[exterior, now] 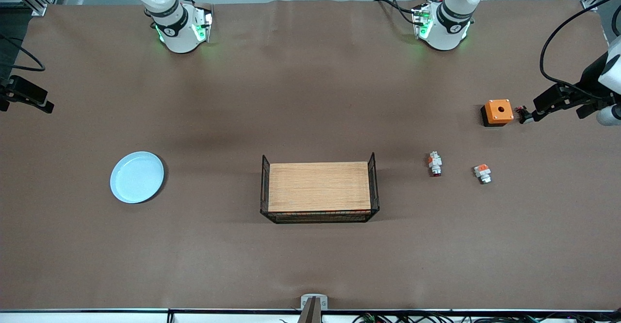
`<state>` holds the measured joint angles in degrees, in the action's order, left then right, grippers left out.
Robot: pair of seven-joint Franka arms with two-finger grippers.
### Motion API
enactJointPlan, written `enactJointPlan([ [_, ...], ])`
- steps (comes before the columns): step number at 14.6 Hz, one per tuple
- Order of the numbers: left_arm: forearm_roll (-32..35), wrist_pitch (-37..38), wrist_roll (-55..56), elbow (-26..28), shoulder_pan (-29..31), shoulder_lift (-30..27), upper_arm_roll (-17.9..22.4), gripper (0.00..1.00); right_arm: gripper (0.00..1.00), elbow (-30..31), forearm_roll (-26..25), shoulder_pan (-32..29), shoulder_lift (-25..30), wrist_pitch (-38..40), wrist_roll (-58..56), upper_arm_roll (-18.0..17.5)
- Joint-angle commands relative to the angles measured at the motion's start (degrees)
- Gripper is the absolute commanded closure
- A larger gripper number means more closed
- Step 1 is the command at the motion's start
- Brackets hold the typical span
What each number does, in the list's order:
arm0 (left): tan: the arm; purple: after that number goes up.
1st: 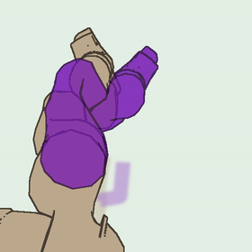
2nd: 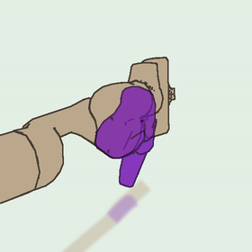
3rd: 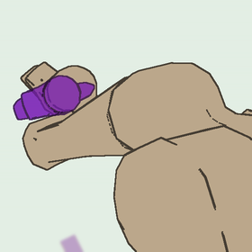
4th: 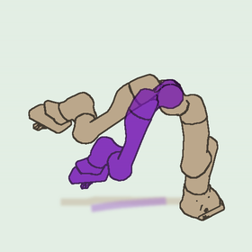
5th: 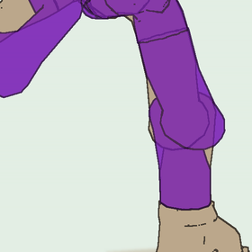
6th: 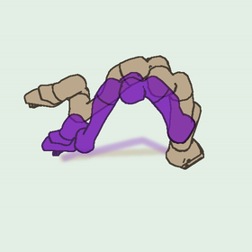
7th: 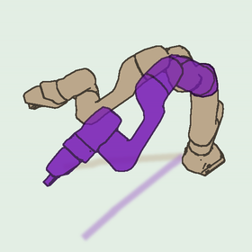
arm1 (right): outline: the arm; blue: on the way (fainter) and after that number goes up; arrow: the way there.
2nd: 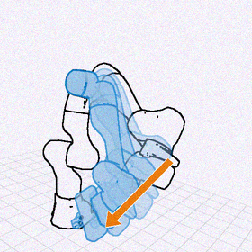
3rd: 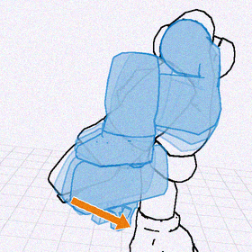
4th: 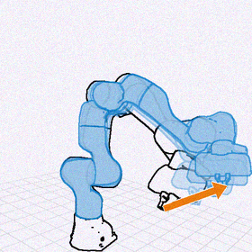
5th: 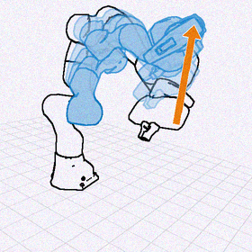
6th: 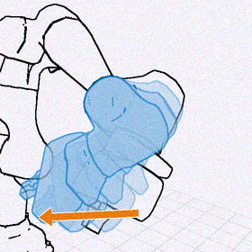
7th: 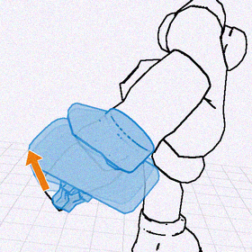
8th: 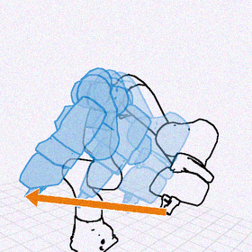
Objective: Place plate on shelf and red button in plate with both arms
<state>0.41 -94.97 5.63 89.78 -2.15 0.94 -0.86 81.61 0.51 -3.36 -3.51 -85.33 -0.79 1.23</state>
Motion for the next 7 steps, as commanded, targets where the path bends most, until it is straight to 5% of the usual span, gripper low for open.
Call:
enactJointPlan([
  [1,-0.76,1.11,-0.09,-1.10,0.22,0.38,-0.11,0.00,0.00,0.39,0.63,-0.51,0.97,0.34,-0.09,-0.53],
  [7,-0.94,1.54,0.79,-1.10,0.48,0.47,0.16,0.00,0.00,0.39,0.72,-0.69,0.97,0.34,-0.27,-0.44],
])
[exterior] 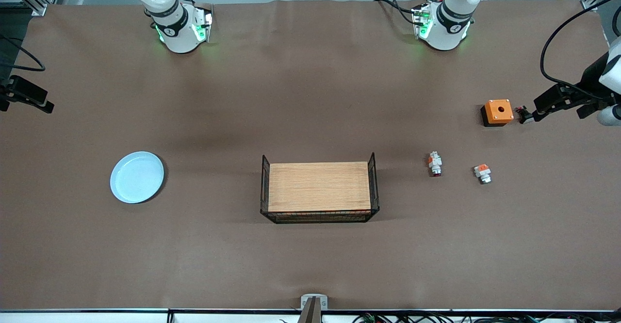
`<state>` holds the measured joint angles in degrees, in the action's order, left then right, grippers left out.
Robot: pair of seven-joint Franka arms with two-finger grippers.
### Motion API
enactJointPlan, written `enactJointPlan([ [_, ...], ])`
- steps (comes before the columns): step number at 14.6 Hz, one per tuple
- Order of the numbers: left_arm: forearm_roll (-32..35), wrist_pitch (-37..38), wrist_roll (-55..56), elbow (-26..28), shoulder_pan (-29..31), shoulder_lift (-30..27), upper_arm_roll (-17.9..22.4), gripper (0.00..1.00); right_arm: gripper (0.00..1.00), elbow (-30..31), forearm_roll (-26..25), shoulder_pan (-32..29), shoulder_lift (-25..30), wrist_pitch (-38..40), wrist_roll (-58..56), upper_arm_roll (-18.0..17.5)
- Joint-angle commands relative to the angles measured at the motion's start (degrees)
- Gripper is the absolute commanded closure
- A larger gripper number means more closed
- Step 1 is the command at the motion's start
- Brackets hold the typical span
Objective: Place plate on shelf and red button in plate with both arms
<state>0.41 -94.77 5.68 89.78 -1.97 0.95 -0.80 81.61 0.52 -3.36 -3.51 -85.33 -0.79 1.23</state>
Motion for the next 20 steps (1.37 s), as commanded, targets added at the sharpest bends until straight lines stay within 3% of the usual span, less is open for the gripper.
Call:
enactJointPlan([
  [1,-0.85,1.43,0.91,-1.01,0.38,0.45,0.18,0.00,0.00,0.39,0.71,-0.60,0.96,0.34,-0.09,-0.44],
  [7,-1.02,5.82,3.80,-0.13,-0.23,4.39,-0.25,0.00,0.00,0.39,0.80,-0.86,0.79,0.52,-0.27,-0.36],
  [10,-4.44,4.17,4.25,2.40,-1.19,7.47,-0.43,0.00,0.00,0.57,0.63,-1.04,0.35,0.52,-0.01,-0.18],
  [20,-5.51,-28.16,5.04,27.19,-2.61,8.97,-3.33,0.00,0.00,0.48,-3.33,-2.08,-9.23,-0.71,-4.56,-0.18],
])
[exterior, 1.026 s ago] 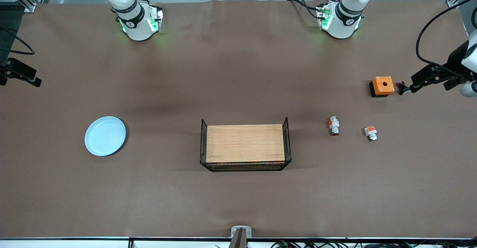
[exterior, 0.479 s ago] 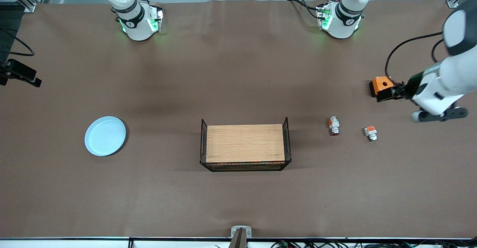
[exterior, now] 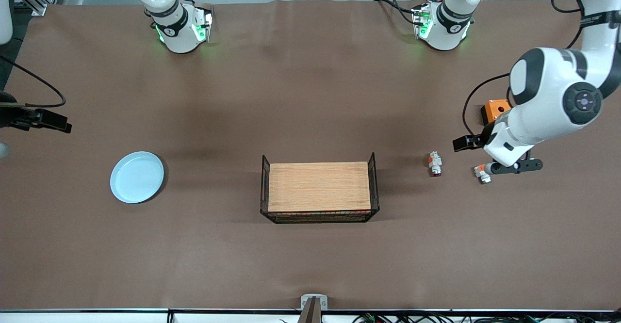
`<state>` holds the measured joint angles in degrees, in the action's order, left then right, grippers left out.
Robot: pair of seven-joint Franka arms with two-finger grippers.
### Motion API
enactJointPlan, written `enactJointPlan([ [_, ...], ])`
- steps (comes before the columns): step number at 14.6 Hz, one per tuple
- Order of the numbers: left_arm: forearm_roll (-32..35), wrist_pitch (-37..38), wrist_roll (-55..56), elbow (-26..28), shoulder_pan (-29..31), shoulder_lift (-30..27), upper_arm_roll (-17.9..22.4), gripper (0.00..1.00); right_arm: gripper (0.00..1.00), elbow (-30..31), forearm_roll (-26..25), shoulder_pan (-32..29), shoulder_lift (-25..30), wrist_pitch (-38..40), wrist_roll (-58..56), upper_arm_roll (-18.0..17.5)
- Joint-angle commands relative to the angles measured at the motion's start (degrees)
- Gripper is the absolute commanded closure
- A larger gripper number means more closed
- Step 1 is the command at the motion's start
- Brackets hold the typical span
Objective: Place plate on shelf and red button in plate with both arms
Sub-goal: 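Reach the red button with the left gripper while the right gripper reaches the plate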
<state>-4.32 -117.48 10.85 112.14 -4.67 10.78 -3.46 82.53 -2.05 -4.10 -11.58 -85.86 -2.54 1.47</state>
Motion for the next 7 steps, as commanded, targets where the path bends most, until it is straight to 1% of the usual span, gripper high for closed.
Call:
enactJointPlan([
  [1,-0.69,-7.05,-0.38,5.63,0.01,0.11,-0.76,0.00,0.00,-0.36,0.20,-3.09,-1.34,-0.27,-4.74,-0.42],
  [4,-0.69,-10.91,-0.48,6.07,0.10,4.58,-1.81,0.00,0.00,-0.36,1.26,-5.74,-2.75,-1.76,-10.45,-0.50],
  [7,-0.69,-15.75,-0.56,6.07,0.01,8.72,-1.82,0.00,0.00,-0.27,0.21,-6.19,-6.26,-1.59,-11.44,-0.42],
])
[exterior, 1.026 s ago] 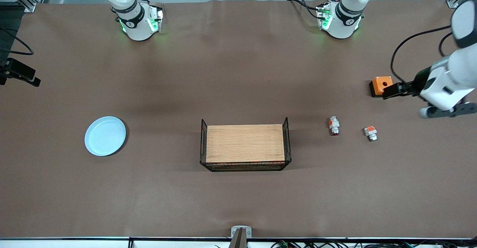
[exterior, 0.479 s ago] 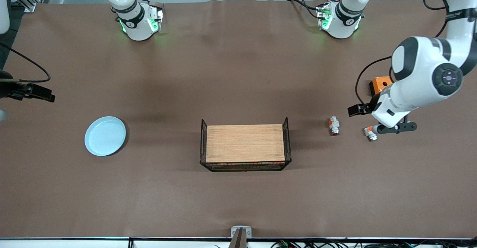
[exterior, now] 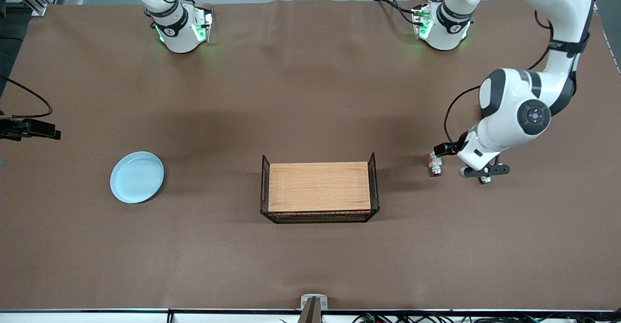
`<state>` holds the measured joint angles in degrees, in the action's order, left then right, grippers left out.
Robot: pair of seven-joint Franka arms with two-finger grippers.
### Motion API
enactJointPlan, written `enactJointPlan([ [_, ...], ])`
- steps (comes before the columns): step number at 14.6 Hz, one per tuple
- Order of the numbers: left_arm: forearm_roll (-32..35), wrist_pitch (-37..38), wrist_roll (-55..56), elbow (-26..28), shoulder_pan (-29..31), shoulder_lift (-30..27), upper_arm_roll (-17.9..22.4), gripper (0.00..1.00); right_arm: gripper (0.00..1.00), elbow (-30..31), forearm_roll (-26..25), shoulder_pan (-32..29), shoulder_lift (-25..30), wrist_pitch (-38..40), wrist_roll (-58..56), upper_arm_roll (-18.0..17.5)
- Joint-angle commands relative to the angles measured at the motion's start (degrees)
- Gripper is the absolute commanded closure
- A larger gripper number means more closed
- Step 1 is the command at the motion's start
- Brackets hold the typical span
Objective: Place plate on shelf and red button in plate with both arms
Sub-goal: 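Reach the red button with the left gripper while the right gripper reaches the plate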
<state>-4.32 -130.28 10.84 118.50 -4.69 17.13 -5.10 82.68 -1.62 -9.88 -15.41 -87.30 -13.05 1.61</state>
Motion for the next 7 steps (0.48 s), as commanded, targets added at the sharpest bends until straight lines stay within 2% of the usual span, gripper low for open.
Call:
enactJointPlan([
  [1,-0.60,-4.35,-0.64,-0.47,0.04,3.69,-0.26,0.00,0.00,-0.42,-0.40,-0.40,-2.70,-0.41,-1.02,-0.56],
  [4,-0.16,-8.31,-0.82,-0.47,-0.05,7.21,-0.26,0.00,0.00,-0.42,-0.76,0.12,-4.54,-1.72,-0.85,-0.56],
  [7,-0.16,-9.03,-0.82,-0.47,-0.49,9.06,-0.26,0.00,0.00,-0.41,-0.84,0.04,-8.48,-5.32,-2.33,-0.65],
])
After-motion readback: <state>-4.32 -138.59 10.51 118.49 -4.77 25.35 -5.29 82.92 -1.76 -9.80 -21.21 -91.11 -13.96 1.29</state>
